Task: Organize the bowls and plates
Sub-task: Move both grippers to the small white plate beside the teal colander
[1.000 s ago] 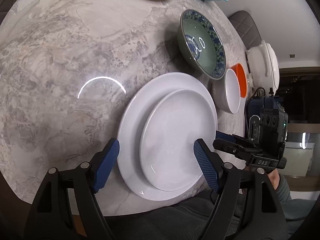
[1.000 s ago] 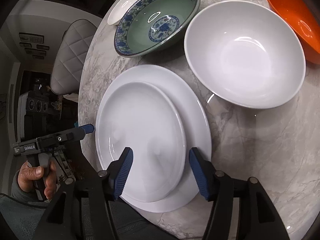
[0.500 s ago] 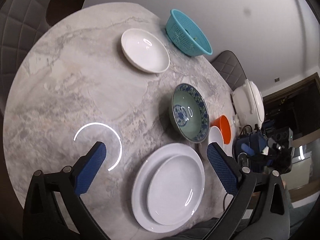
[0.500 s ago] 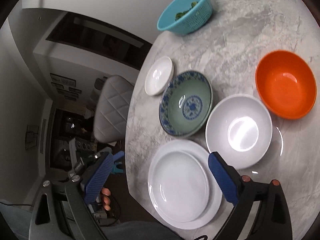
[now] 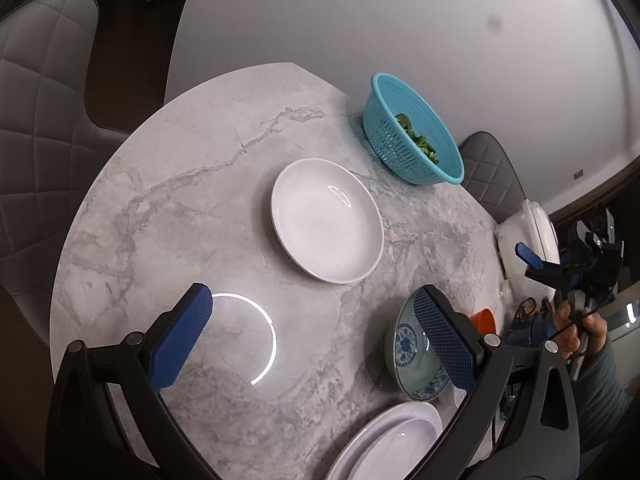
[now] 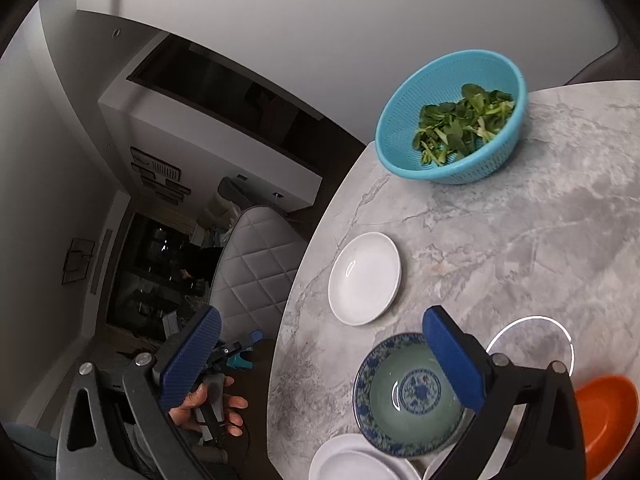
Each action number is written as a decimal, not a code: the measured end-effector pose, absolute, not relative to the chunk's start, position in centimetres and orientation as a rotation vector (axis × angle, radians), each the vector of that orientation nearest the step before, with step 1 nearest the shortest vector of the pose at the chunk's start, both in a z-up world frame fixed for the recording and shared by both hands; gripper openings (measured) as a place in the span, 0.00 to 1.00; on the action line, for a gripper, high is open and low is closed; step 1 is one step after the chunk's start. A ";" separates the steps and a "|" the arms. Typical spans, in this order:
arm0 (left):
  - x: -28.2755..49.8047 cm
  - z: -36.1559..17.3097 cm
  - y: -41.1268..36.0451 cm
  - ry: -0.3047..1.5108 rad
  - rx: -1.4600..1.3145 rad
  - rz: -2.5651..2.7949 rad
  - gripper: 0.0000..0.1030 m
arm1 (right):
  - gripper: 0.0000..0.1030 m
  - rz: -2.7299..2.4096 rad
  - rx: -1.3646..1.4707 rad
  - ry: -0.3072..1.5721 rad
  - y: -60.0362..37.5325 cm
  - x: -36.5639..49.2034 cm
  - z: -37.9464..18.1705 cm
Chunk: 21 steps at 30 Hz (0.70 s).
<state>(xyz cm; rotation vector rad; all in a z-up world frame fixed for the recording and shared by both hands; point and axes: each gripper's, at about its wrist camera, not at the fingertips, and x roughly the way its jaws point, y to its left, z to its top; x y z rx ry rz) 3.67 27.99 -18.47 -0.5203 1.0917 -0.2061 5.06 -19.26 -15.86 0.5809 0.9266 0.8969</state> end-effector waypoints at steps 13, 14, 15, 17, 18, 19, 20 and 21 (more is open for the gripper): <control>13.1 -26.7 27.6 1.247 -0.526 -0.227 0.99 | 0.88 0.861 0.500 1.258 -7.7 14.7 -26.0; 13.6 -27.1 27.6 1.265 -0.522 -0.221 0.99 | 0.86 0.858 0.500 1.272 -7.5 14.9 -26.5; 14.0 -27.5 27.4 1.294 -0.522 -0.218 0.97 | 0.82 0.857 0.495 1.281 -7.2 15.2 -27.0; 14.7 -28.4 27.3 1.320 -0.525 -0.231 0.97 | 0.76 0.852 0.489 1.305 -6.9 15.7 -27.8; 15.0 -28.6 27.3 1.326 -0.511 -0.215 0.97 | 0.74 0.846 0.489 1.322 -6.8 15.9 -28.2; 15.1 -28.8 27.3 1.337 -0.506 -0.197 0.97 | 0.72 0.840 0.492 1.333 -6.8 16.1 -28.6; 15.3 -29.2 27.3 1.351 -0.517 -0.191 0.96 | 0.70 0.838 0.499 1.340 -6.7 16.4 -28.9; 15.4 -29.4 27.3 1.362 -0.527 -0.190 0.96 | 0.68 0.837 0.505 1.345 -6.8 16.6 -29.1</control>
